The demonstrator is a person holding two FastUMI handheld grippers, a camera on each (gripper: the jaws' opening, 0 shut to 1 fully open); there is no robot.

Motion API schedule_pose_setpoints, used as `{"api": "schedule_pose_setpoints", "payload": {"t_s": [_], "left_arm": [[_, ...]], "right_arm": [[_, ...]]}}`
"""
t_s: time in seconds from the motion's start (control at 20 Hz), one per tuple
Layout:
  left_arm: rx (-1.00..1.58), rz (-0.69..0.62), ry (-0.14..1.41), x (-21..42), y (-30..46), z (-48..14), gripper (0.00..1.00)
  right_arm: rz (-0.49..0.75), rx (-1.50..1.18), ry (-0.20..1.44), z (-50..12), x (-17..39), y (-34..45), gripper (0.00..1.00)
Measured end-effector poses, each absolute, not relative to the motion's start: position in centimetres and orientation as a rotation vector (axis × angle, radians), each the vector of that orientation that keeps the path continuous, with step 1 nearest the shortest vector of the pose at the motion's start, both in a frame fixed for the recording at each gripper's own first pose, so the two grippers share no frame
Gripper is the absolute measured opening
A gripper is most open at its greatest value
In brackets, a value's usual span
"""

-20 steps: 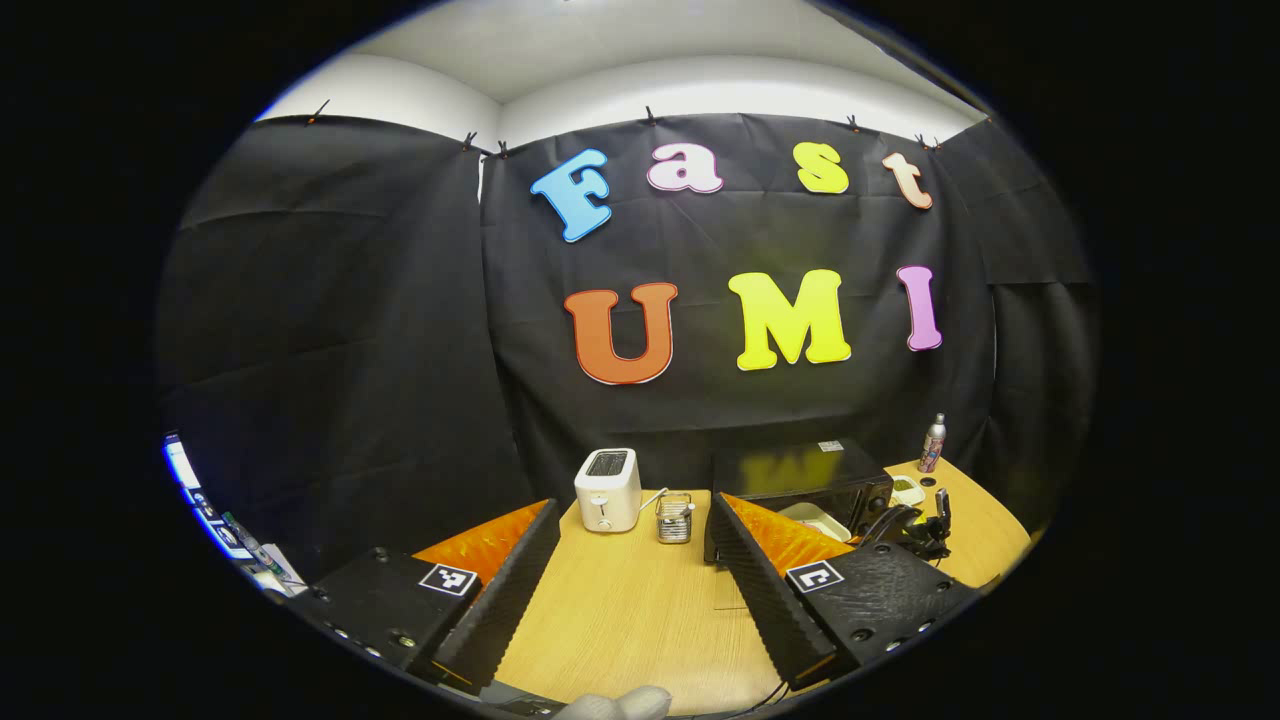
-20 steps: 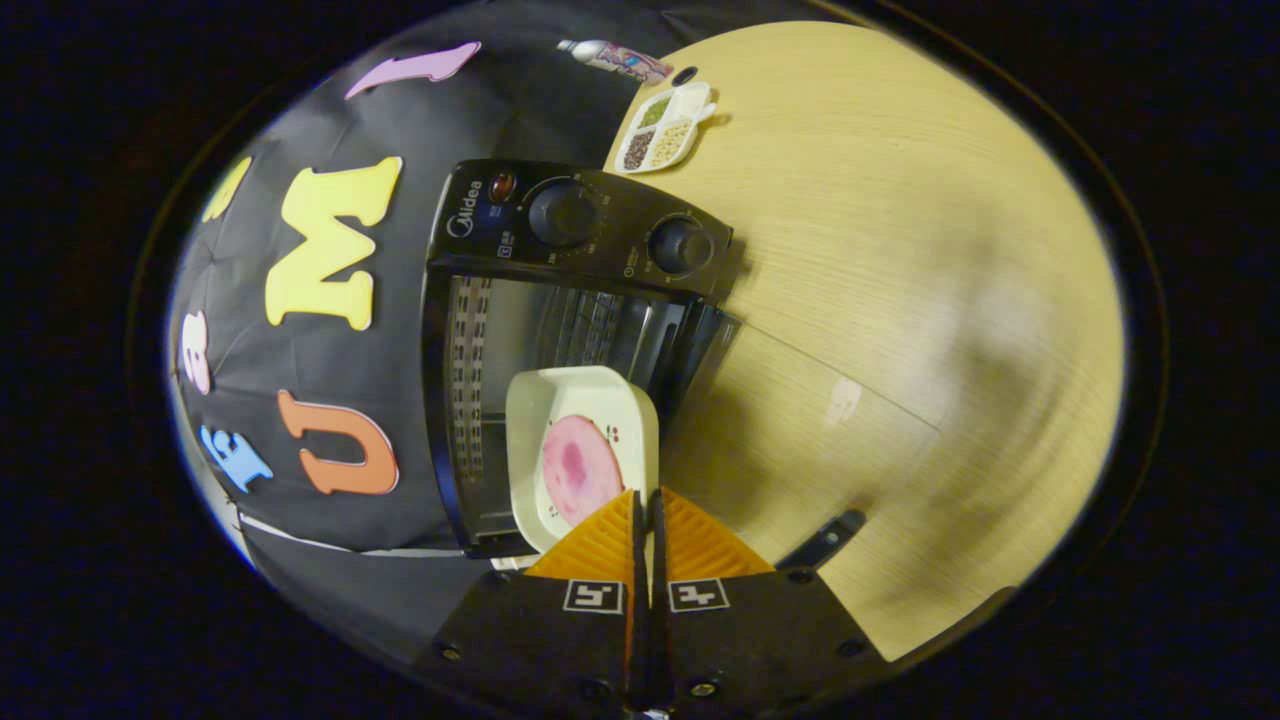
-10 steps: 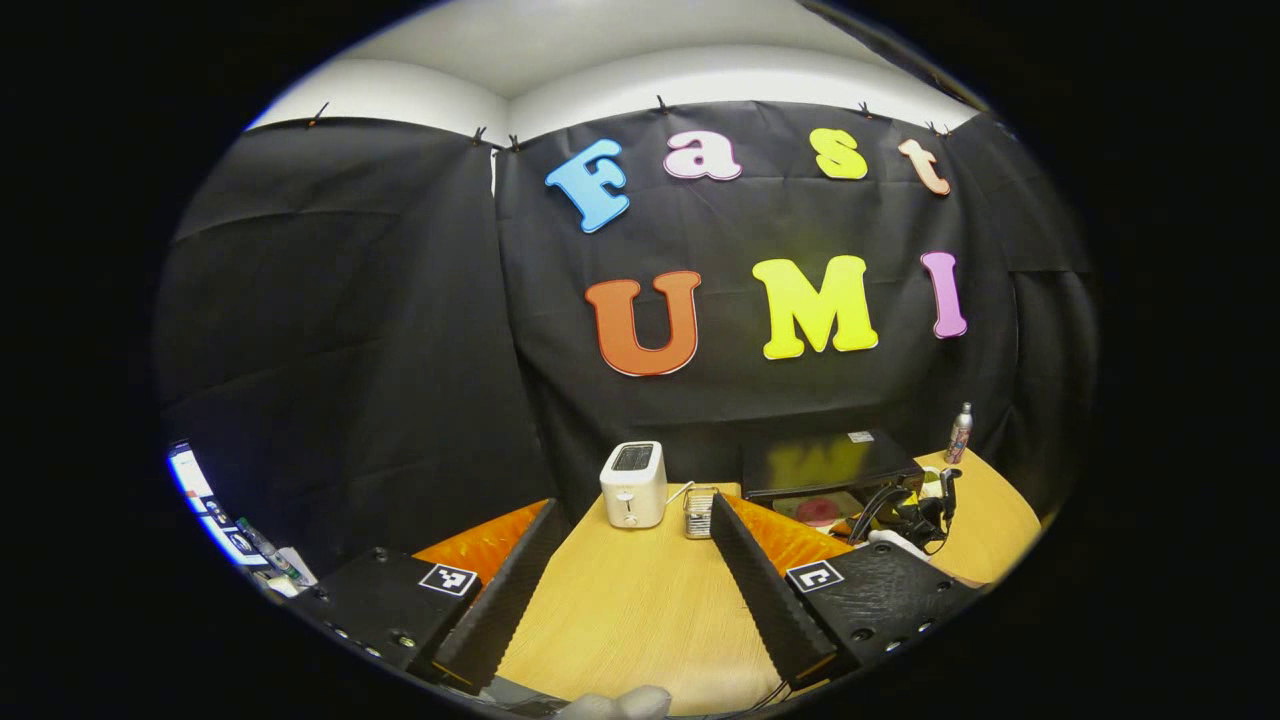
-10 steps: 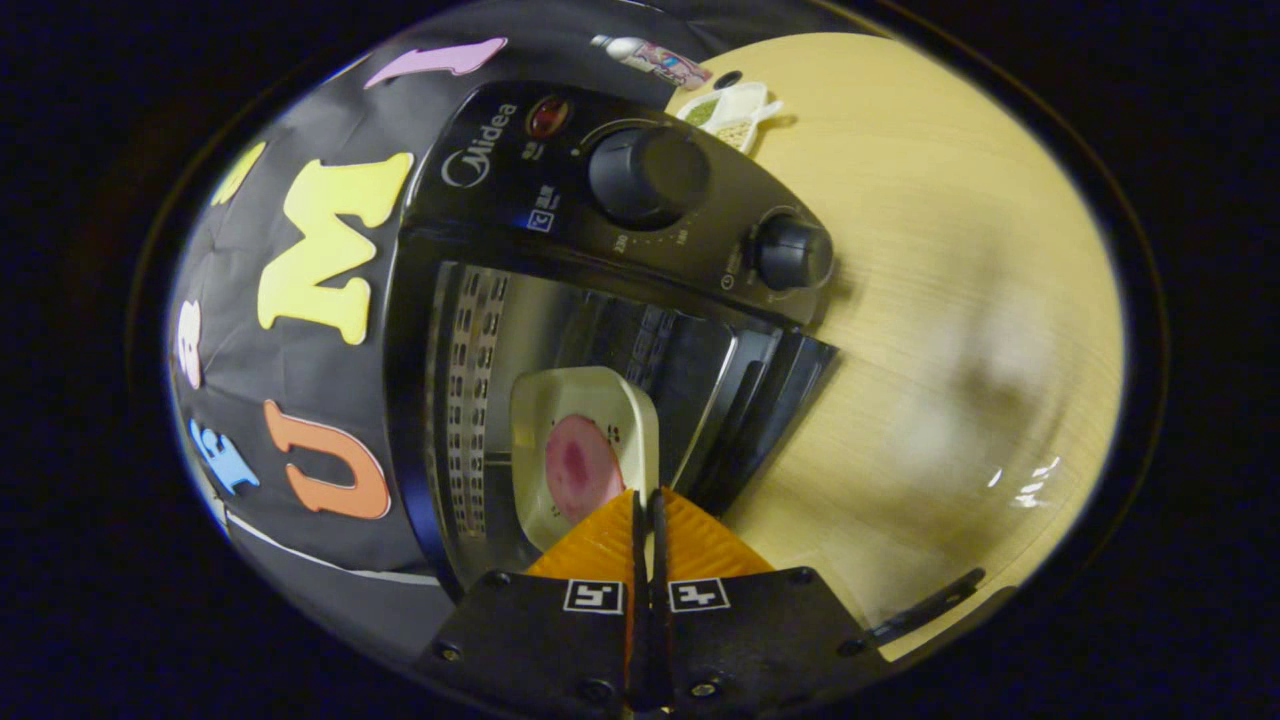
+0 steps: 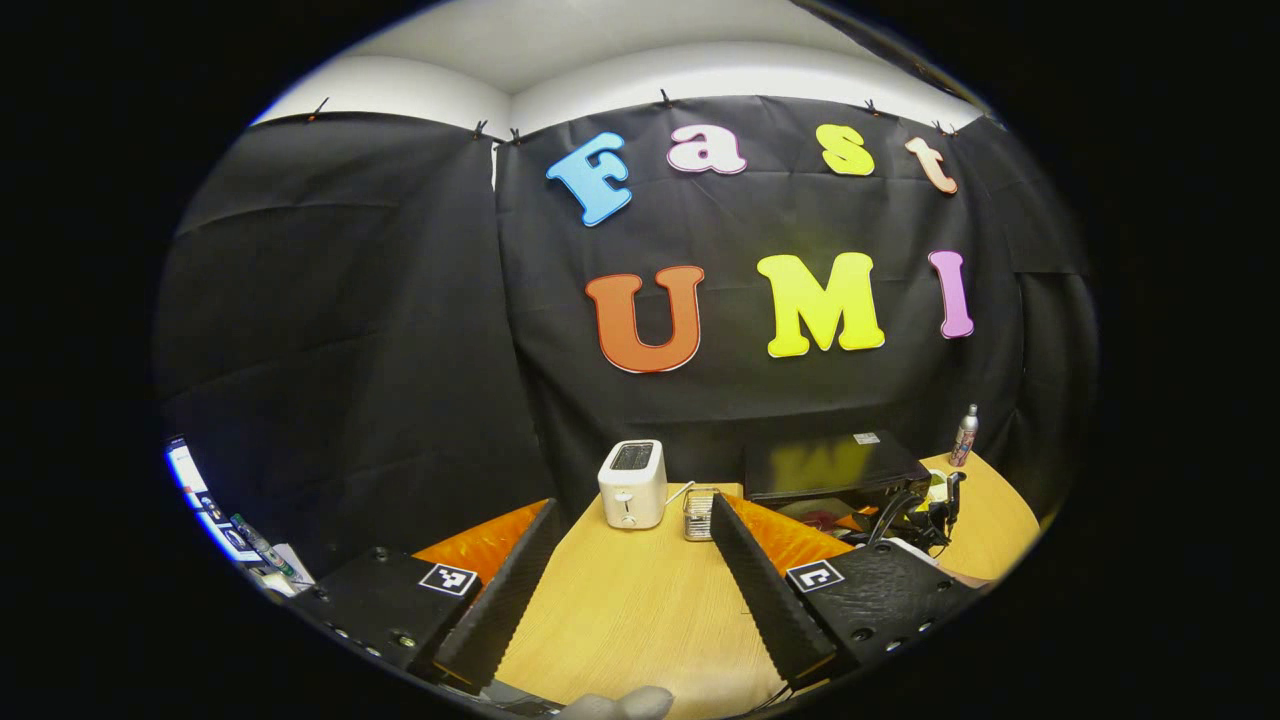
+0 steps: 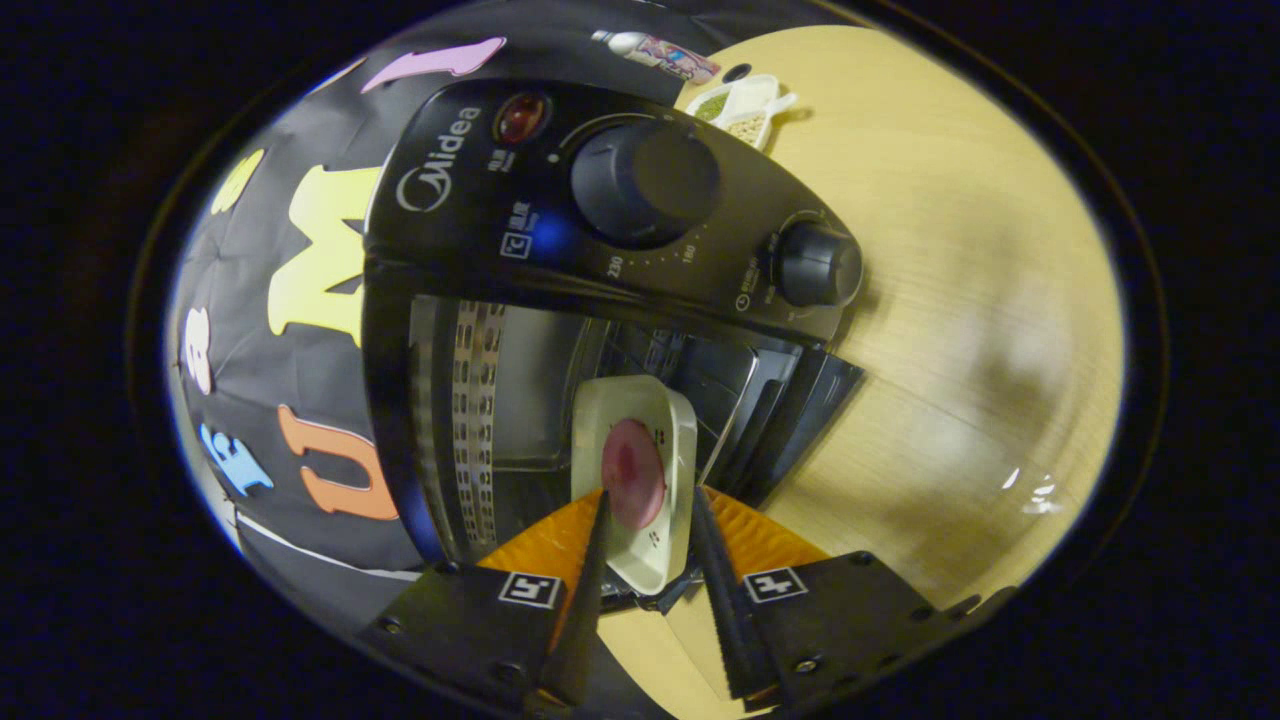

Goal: Open the electric oven with the left hand, put the food in, and close the electric oven.

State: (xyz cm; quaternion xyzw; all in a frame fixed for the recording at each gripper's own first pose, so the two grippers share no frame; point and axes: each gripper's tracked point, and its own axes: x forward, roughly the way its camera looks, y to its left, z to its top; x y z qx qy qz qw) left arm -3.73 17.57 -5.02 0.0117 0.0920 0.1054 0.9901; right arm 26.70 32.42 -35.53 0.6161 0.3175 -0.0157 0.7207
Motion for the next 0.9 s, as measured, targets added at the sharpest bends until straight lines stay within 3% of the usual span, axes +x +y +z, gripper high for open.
{"api": "schedule_pose_setpoints", "payload": {"t_s": [0.05,0.1,0.15,0.2,0.25,0.35,0.4,0.6,0.65,0.9], "left_arm": [[0.025,0.208,0.175,-3.7,17.4,-4.8,0.96],[0.027,0.204,0.172,-3.4,17.3,-4.8,0.96],[0.026,0.198,0.170,-3.5,17.2,-4.8,0.96],[0.026,0.192,0.169,-3.4,17.0,-4.8,0.96],[0.023,0.188,0.170,-3.3,17.0,-4.9,0.96],[0.016,0.183,0.163,-3.1,16.8,-4.8,0.96],[0.013,0.182,0.162,-3.1,16.9,-4.8,0.96],[0.008,0.160,0.159,-3.4,16.6,-5.2,0.96],[0.005,0.149,0.159,-3.5,16.6,-5.1,0.96],[-0.014,0.100,0.122,-4.0,16.2,-5.0,0.96]], "right_arm": [[-0.036,1.352,0.710,-35.4,26.4,32.3,0.64],[-0.033,1.346,0.706,-35.0,26.3,31.9,0.62],[-0.029,1.330,0.703,-34.7,26.1,31.7,0.81],[-0.024,1.302,0.717,-34.7,25.8,31.6,0.79],[-0.019,1.279,0.727,-34.7,25.3,31.4,0.89],[-0.022,1.245,0.732,-34.5,24.8,30.7,0.92],[-0.025,1.228,0.731,-34.5,24.5,30.4,0.99],[0.003,1.092,0.731,-33.3,22.6,29.2,0.99],[0.015,1.034,0.721,-32.6,22.0,28.9,0.93],[0.053,0.781,0.632,-28.8,19.3,25.8,0.94]]}}
